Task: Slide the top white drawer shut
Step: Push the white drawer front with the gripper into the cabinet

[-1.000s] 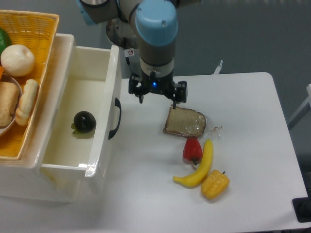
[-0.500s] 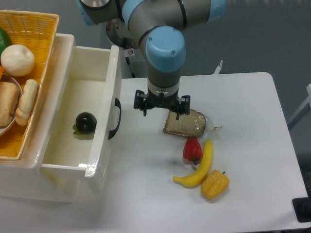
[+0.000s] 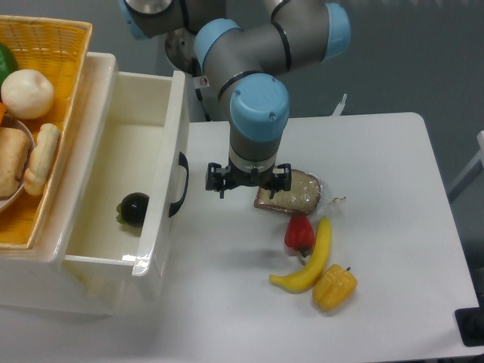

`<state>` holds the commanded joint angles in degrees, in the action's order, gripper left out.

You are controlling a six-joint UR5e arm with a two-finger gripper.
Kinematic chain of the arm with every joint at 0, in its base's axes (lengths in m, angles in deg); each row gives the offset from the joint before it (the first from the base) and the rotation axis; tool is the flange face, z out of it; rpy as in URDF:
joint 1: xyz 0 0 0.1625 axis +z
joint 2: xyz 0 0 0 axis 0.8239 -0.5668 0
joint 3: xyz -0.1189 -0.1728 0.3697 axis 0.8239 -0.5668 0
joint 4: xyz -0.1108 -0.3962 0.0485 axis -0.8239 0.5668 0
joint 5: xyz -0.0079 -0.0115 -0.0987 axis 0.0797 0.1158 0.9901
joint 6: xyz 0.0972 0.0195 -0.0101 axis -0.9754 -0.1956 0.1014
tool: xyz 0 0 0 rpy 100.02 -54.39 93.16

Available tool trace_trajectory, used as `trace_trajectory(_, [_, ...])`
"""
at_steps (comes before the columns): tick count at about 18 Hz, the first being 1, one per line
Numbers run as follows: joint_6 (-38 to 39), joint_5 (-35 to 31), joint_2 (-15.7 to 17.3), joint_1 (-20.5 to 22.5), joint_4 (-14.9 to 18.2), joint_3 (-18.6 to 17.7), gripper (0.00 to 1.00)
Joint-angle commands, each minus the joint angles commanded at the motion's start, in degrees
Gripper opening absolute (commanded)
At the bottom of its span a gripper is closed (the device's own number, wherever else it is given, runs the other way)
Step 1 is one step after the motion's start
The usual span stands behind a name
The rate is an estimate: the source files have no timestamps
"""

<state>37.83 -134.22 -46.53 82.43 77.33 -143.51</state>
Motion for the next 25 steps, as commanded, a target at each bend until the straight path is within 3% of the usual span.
trace_trajectory(9, [-0.4,1.8,-1.8,-1.5,-0.2,-0.4,1.00])
trace_trajectory(25, [-0.3,1.9,-1.1,-7.2,0.0,-0.6,1.00])
